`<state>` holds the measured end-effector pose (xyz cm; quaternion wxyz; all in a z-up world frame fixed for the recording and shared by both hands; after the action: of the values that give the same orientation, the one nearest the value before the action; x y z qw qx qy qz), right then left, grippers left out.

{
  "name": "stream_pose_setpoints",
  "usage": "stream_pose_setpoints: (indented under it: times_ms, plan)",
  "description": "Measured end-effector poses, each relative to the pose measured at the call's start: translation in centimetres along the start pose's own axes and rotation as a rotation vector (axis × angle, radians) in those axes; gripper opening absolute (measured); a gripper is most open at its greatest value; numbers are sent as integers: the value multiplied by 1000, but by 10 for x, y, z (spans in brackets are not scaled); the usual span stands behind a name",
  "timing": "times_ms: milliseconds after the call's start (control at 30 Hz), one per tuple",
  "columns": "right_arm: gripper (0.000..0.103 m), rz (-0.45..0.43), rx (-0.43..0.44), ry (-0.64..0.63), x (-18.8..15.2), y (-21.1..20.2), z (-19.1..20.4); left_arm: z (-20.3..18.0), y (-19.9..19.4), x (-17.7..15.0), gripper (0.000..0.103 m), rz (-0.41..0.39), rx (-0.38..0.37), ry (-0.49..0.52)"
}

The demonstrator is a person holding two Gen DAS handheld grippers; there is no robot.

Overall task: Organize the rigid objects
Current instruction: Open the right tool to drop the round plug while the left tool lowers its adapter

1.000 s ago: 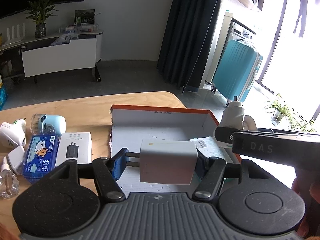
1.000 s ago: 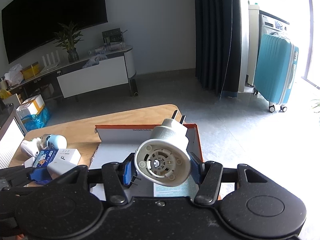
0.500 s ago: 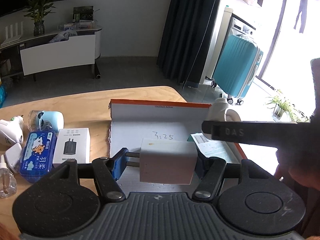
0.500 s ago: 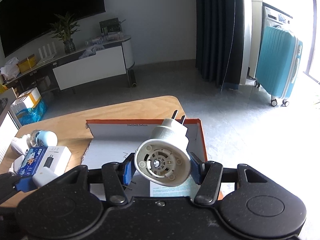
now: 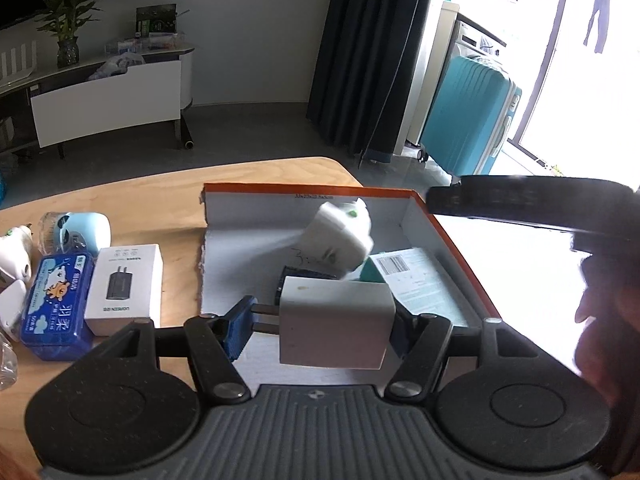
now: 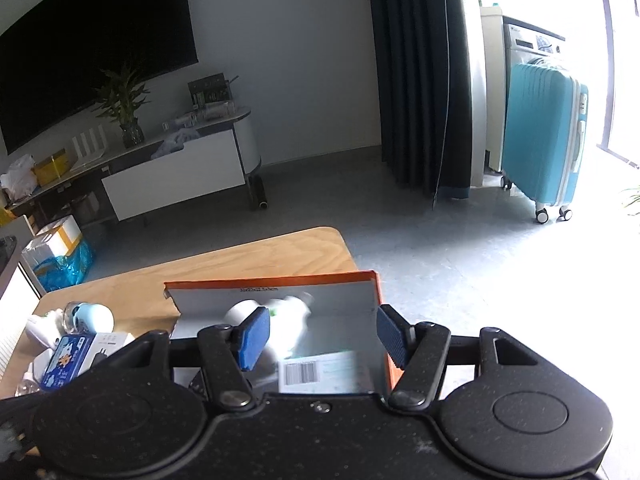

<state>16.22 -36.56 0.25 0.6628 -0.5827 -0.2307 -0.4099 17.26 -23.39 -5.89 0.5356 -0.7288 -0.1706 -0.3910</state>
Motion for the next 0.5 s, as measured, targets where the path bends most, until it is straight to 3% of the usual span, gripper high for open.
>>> stream_pose_setpoints:
  times_ms: [267, 500]
  plan:
    - [73, -21, -25, 8, -6, -30, -12, -16, 9, -4, 68, 20, -35, 4]
    - [75, -30, -18, 0, -9, -44, -7, -15, 4, -5, 81, 21, -29, -16]
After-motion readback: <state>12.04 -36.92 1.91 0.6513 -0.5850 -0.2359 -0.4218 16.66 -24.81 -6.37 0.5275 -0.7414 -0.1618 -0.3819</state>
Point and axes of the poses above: each gripper's, at about its wrist camera, not at the fingertips, and y roughly the way its jaws point, z to its left, x to its top, the point moved 10 cm from there along y, roughly the way its jaws point, and after that the axes turned 3 degrees about y, right-handed, at the moved point
